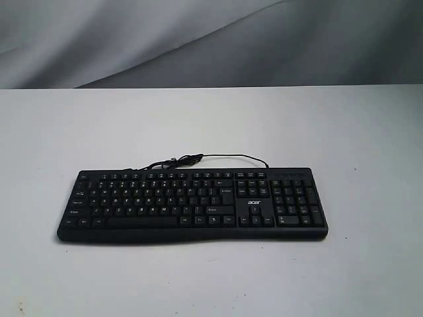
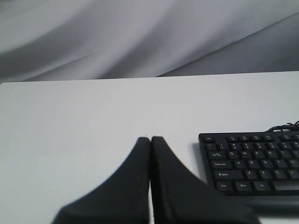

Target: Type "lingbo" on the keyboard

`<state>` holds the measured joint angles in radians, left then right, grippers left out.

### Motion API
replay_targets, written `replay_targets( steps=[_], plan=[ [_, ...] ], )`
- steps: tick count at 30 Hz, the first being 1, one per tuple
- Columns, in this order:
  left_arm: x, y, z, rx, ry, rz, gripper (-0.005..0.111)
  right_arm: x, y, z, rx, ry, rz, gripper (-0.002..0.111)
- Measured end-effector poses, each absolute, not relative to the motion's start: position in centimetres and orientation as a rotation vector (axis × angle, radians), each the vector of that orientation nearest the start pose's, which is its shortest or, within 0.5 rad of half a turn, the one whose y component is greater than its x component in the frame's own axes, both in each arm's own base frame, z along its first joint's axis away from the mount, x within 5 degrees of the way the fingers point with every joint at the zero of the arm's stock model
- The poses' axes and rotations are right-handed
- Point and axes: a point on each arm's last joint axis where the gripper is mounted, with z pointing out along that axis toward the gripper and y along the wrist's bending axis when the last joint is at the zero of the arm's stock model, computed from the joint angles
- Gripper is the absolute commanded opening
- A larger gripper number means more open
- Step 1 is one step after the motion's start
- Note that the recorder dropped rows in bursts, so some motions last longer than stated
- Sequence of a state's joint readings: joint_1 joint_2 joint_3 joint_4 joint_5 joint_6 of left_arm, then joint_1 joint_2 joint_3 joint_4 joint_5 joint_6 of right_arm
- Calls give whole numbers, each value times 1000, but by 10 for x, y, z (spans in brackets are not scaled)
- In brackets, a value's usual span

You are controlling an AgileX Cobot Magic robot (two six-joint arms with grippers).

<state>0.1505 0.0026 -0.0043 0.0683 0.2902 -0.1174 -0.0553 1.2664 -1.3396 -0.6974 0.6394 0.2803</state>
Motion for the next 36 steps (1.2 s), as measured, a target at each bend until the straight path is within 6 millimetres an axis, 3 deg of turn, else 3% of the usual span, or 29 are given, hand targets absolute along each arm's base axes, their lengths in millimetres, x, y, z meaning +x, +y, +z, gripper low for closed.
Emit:
replay_targets(
  steps=[3,6,9,13,17,21,27,32,36],
  plan=[
    [54,10,188,-193,1762,89,1,293,-48,444,-130,2132,-611,0],
    [54,10,188,-193,1762,89,1,314,-28,447,-295,2204,-359,0],
    [54,10,188,-193,1762,89,1,337,-7,433,-461,2215,-137,0],
    [54,10,188,-193,1762,89,1,369,27,386,-677,2289,15,0],
    [54,10,188,-193,1762,89,1,388,82,323,-927,2328,175,0],
    [54,10,188,-193,1762,89,1,388,141,281,-1120,2266,269,0],
    [54,10,188,-193,1762,89,1,367,219,255,-1303,2168,368,0],
    [54,10,188,-193,1762,89,1,348,261,234,-1403,2145,438,0],
    [54,10,188,-193,1762,89,1,337,282,220,-1406,2105,433,0]
  ],
)
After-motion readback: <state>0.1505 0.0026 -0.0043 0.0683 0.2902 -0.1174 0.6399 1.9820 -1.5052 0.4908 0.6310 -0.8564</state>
